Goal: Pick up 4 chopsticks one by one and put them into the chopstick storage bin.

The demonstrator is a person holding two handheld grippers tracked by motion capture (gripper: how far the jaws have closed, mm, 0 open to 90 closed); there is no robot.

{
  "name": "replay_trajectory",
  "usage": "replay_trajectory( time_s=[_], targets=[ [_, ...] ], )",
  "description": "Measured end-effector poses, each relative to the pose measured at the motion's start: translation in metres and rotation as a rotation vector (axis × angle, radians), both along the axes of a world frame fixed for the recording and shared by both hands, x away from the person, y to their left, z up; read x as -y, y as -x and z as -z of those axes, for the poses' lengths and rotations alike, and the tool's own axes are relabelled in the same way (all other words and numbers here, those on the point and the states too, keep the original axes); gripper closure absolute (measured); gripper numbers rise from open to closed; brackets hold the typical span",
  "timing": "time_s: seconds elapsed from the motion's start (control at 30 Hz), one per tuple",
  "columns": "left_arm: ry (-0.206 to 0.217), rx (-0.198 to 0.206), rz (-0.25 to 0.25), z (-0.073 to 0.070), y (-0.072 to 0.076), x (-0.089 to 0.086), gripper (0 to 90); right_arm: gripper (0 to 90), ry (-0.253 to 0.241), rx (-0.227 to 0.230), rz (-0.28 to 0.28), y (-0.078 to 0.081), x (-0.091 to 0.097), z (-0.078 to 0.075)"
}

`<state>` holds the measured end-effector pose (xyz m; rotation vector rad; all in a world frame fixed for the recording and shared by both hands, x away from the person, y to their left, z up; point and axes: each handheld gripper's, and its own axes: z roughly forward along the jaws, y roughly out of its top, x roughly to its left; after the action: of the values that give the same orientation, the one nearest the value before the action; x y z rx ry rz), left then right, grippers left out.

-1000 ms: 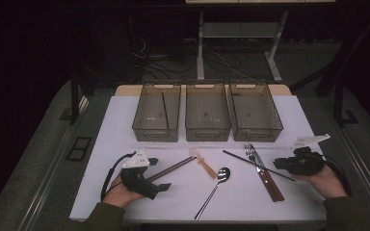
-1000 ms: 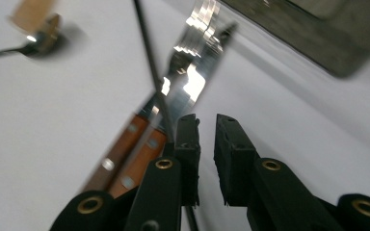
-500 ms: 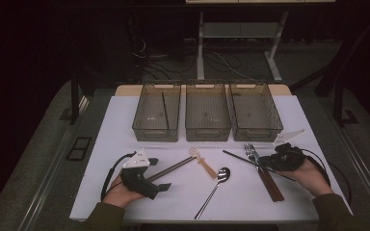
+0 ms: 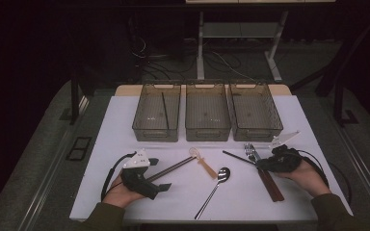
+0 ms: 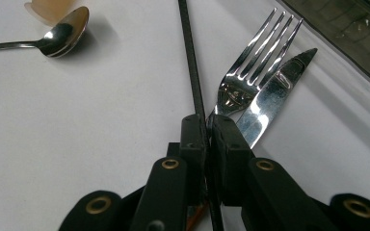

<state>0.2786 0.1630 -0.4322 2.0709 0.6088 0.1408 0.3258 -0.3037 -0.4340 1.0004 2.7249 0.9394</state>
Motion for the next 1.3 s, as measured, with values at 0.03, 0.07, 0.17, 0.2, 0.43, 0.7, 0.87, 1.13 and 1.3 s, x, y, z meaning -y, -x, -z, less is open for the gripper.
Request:
replay_trajectory(
  time_s=[0.03,0.07,0.17,0.2,0.43,0.7,0.87,1.13,1.3],
  targets=[
    [0.001,0.000,0.000,0.000,0.000,0.000,0.0,84.6,0.003,0.004,0.000,0.000,0.000,0.000],
    [-0.001,0.000,0.000,0.000,0.000,0.000,0.0,84.7,0.003,0.005,-0.001,0.000,0.000,0.000],
    [-0.001,0.000,0.000,0.000,0.000,0.000,0.0,85.6,0.006,0.009,-0.002,0.000,0.000,0.000],
    [0.000,0.000,0.000,0.000,0.000,0.000,0.0,85.8,0.008,0.014,-0.001,0.000,0.000,0.000],
    [0.000,0.001,0.000,0.000,0.000,0.000,0.0,86.0,-0.020,0.029,0.010,0.001,0.005,-0.003],
    [-0.001,0.002,0.002,-0.001,0.001,0.000,0.0,86.0,-0.059,0.055,0.019,0.003,0.009,-0.010],
    [-0.001,0.003,0.003,-0.001,0.001,0.001,0.0,86.0,-0.076,0.062,0.023,0.005,0.011,-0.014],
    [-0.003,0.003,0.014,0.000,0.002,0.002,0.0,86.0,-0.099,0.080,0.017,0.007,0.009,-0.022],
    [0.007,0.008,0.021,0.001,0.001,0.002,0.0,86.0,-0.135,0.103,0.006,0.008,0.005,-0.032]
  ],
)
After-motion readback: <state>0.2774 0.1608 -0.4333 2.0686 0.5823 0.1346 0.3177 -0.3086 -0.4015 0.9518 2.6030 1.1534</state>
